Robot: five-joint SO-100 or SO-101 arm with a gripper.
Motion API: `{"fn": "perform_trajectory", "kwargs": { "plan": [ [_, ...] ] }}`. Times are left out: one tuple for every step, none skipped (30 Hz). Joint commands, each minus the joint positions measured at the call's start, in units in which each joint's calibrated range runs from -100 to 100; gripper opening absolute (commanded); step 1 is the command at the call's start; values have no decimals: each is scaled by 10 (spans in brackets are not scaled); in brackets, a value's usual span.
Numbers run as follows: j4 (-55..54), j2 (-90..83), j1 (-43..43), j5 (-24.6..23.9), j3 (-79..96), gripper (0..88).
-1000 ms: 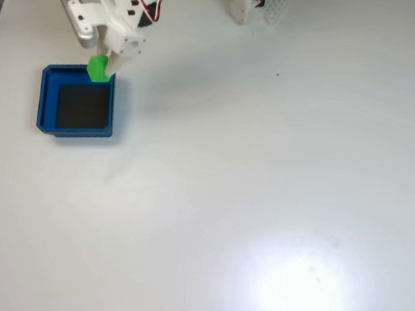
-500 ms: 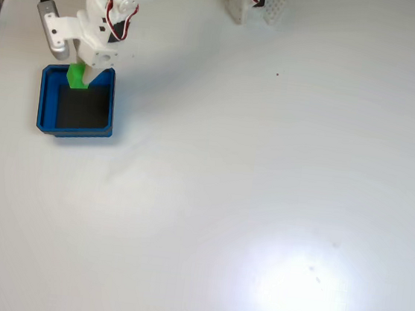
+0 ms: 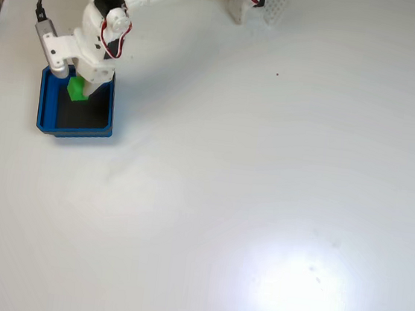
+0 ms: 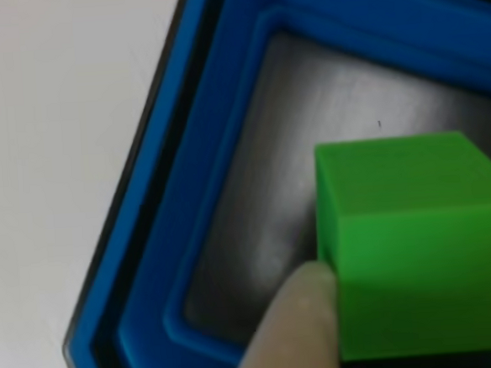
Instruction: Pick up green cube and drop it in the blue box
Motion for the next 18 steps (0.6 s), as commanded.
{"fn": "perform_trajectory", "kwargs": {
  "plan": [
    [-64, 17, 3, 3, -58, 23],
    [-68, 21, 3, 3, -58, 23],
    [-70, 23, 3, 3, -57, 23],
    [-70, 23, 3, 3, -55, 23],
    [-68, 23, 4, 3, -53, 23],
    [-68, 23, 4, 0, -52, 23],
    [-68, 23, 4, 2, -52, 23],
    [-68, 22, 4, 2, -52, 23],
    [-69, 20, 4, 2, -51, 23],
    [-68, 18, 4, 0, -51, 23],
    [-68, 17, 5, 2, -51, 23],
    [-68, 18, 5, 2, -50, 23],
    [-67, 20, 5, 2, -50, 23],
    [-65, 22, 5, 0, -49, 23],
    [-64, 22, 5, -1, -49, 23],
    [-64, 21, 5, -1, -49, 23],
    [-64, 20, 5, -1, -49, 23],
    [-64, 20, 5, -1, -49, 24]
  ]
}}
